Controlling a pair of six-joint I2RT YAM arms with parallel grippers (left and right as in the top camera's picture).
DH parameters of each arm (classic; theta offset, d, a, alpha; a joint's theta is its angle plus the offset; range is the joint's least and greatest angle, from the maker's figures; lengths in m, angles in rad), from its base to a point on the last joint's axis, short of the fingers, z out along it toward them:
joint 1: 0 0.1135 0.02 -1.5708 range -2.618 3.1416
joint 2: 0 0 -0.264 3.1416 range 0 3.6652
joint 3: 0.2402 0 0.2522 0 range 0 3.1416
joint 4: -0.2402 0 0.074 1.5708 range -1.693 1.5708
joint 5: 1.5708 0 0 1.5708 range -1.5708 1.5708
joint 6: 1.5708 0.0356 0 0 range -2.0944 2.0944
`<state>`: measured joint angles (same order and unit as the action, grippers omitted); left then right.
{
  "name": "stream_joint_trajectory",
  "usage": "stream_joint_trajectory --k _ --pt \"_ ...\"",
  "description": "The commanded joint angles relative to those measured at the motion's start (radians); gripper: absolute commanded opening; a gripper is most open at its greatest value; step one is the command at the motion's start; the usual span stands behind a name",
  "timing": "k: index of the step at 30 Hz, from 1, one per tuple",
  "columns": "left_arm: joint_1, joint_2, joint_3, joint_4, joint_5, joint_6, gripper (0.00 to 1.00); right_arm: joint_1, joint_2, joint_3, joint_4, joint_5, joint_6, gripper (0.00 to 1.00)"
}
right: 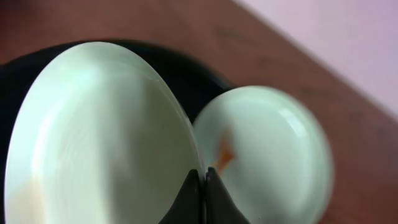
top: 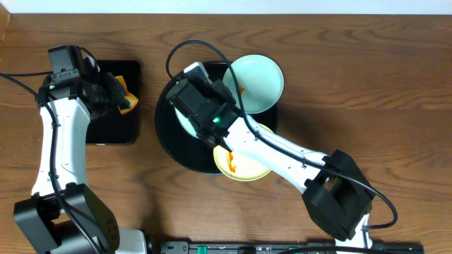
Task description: Clean dirty plates on tray and stack at the side
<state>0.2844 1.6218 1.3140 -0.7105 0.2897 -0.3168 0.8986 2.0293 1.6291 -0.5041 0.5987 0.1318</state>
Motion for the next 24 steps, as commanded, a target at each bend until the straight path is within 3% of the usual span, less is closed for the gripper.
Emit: stream_joint_trajectory --k 1,11,24 --pt "0.003 0.009 0.014 0.0 0.005 0.01 0.08 -0.043 -0.038 0.027 -0.012 -0.219 0.104 0.01" --pt "0.003 0.01 0.014 0.0 0.005 0.01 0.08 -0.23 -0.06 0.027 -0.051 -0.666 0.19 0.01" --pt "0.003 0.01 0.014 0.0 -0.021 0.01 0.07 -0.325 -0.145 0.027 -0.085 -0.642 0.191 0.01"
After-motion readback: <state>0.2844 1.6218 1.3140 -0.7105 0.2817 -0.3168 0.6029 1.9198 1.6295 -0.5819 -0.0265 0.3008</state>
